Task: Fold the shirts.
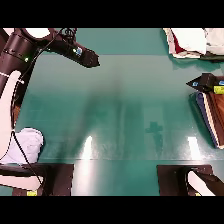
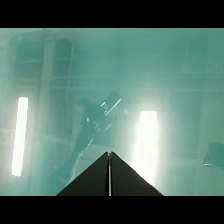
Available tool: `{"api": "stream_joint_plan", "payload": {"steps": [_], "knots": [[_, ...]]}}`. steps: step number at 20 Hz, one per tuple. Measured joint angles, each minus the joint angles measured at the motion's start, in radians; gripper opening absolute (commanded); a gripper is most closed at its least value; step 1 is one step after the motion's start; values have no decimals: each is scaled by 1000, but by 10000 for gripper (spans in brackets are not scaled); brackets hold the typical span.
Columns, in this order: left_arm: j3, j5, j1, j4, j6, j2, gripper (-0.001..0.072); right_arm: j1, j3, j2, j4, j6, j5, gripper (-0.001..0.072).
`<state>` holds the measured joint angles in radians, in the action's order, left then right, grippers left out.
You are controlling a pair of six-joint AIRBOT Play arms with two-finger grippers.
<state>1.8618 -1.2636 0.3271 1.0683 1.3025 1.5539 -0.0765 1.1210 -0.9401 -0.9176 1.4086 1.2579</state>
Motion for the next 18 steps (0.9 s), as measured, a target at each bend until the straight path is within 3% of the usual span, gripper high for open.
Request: {"api": "stream_joint_plan", "payload": {"steps": [18], "knots": [[3,15,-10,-21,6,-4,21,0,0,0,0,0,109,14]]}}
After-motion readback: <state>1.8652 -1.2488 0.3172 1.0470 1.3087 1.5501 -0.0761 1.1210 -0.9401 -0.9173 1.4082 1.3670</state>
